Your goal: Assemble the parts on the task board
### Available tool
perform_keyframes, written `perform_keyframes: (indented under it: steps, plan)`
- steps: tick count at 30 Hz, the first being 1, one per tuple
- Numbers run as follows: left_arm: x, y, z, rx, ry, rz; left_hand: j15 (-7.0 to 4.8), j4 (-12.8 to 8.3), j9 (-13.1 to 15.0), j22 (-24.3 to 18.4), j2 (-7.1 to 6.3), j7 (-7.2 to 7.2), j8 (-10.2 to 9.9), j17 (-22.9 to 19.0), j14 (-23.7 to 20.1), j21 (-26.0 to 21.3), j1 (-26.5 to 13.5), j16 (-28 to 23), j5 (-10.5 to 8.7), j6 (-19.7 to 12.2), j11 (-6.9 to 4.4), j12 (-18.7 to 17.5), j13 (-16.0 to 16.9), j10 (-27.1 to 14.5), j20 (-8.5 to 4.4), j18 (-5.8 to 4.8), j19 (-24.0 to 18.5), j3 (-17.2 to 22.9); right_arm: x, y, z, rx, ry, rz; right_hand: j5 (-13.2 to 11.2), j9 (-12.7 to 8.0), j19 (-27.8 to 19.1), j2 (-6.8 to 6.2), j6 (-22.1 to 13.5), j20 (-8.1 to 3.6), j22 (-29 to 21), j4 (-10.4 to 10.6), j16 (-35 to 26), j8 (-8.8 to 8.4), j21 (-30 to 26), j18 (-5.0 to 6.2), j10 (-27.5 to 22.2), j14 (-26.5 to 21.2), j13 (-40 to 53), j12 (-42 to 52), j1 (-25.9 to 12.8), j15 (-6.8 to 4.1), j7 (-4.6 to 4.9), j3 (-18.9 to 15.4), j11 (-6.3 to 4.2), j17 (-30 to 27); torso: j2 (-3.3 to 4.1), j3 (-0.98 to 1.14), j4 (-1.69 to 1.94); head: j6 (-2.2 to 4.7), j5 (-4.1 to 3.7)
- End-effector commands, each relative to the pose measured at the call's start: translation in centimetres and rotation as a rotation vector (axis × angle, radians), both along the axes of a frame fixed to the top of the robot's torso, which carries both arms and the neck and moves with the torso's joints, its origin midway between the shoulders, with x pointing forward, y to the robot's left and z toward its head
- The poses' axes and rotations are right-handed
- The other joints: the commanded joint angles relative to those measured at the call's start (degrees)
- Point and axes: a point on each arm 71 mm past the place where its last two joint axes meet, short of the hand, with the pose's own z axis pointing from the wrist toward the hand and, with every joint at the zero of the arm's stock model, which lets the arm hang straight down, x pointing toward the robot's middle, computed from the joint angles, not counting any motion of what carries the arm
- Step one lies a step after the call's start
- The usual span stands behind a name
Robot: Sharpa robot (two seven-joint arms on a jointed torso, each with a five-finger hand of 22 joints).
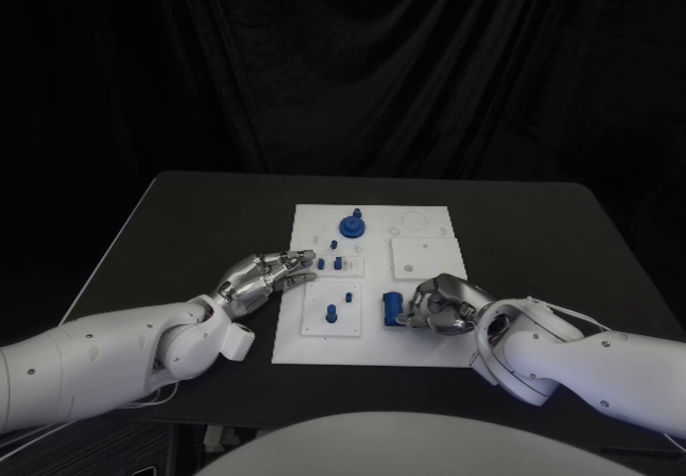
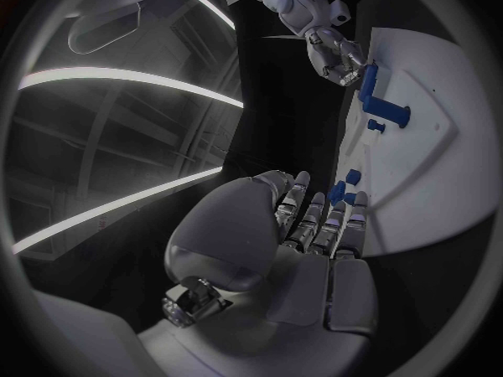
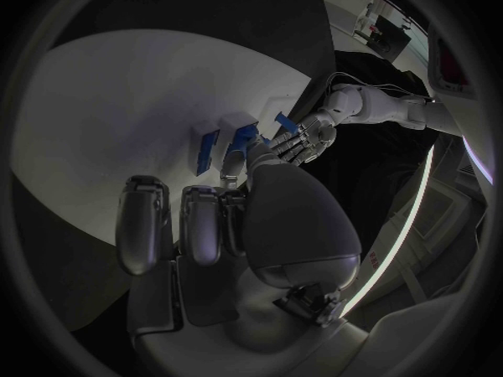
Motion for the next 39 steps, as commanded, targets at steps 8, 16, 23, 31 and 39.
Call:
perform_keyframes:
  steps: [8, 16, 23, 31, 39]
  plan:
    - [-0.3, 0.7, 0.8, -0.038, -0.075, 0.049, -0.17, -0.44, 0.42, 0.4, -0.78, 0.47, 0.78, 0.22, 0.58, 0.27, -0.91, 0.82, 0.7, 1.58, 0.44, 1.52, 0.22, 1.0, -0.02, 0.29, 0.97, 1.07, 0.0, -0.9, 1.0, 0.035, -0.148, -0.008, -2.96, -0.1, 2.71, -1.52, -0.22, -0.03, 12.28, 2.47, -0.31, -0.49, -0.05, -0.58, 6.07, 4.65, 15.09, 0.16, -2.01, 0.04, 0.54, -2.84, 0.33, 7.14, -0.01, -0.01, 0.0, -0.01, 0.51]
    - [-0.8, 1.3, 1.5, -0.026, -0.1, 0.084, -0.77, -0.46, 0.56, 0.38, -1.37, 0.45, 1.11, 0.22, 0.7, 0.35, -1.15, 0.92, 0.98, 2.3, 0.59, 2.18, 0.28, 1.57, -0.05, 0.44, 1.19, 1.17, 1.3, -2.2, 3.5, 0.154, -0.314, -0.083, -2.93, -1.53, -0.01, -1.33, 0.42, 0.26, 10.18, 3.86, -2.83, -2.22, -6.34, 0.86, 6.07, 3.52, 15.09, 0.16, -9.67, 0.27, 0.62, -3.64, 0.53, 2.88, -0.56, 0.14, -0.14, -0.01, 0.8]
    - [-0.3, 1.5, 3.0, -0.02, -0.14, 0.102, -1.1, -0.16, 0.62, -0.65, -1.72, 0.5, 1.3, 0.18, 0.61, 0.08, -1.45, 0.84, 1.01, 2.62, 0.76, 2.55, 0.31, 1.95, -0.25, 0.87, 0.46, 1.14, 2.6, -3.6, 5.5, 0.254, -0.382, -0.128, 2.72, -10.5, -11.85, 1.95, -1.79, 2.91, 0.76, 3.79, -19.13, -11.55, -32.65, 5.47, -10.48, -6.1, -4.3, -9.04, -5.96, 3.31, 3.83, -2.54, 3.58, -19.31, -1.92, 0.41, -0.27, -0.01, 1.14]
    - [1.7, 0.7, 6.0, -0.011, -0.223, 0.117, -4.65, 3.26, 0.29, -9.11, -2.86, 0.06, 0.91, -0.5, -3.75, -1.35, -2.43, -3.04, 0.33, 1.05, -1.88, -0.37, -0.06, -0.59, -1.26, 3.78, -6.87, -0.13, 3.0, -4.6, 5.9, 0.385, -0.335, -0.107, 9.51, -22.26, -33.94, 4.19, -7.66, 10.33, -16.73, 3.0, -50.68, -23.04, -65.66, 4.6, -48.08, -35.71, -39.14, -42.51, -6.69, 13.65, 12.15, -3.66, 13.08, -45.65, -3.12, 0.64, -0.57, 0.58, 1.79]
    - [2.9, -0.6, 7.2, -0.023, -0.274, 0.116, -6.63, 7.3, -4.99, -15.51, -2.45, -18.09, -4.43, -1.8, -7.37, -2.03, -6.77, -9.03, -2.78, -28.34, -11.93, -12.53, -1.49, -7.86, -2.61, 4.77, -10.7, -11.62, 3.0, -5.0, 5.8, 0.536, -0.263, -0.059, 11.16, -35.51, -73.2, 3.7, -28.04, 17.82, -55.42, 3.86, -65.93, -37.63, -80.1, 0.95, -75.97, -63.37, -57.14, -62.78, -9.77, 24.24, 5.52, -10.82, 21.05, -60.58, -5.19, 0.86, -1.04, 0.13, 2.26]
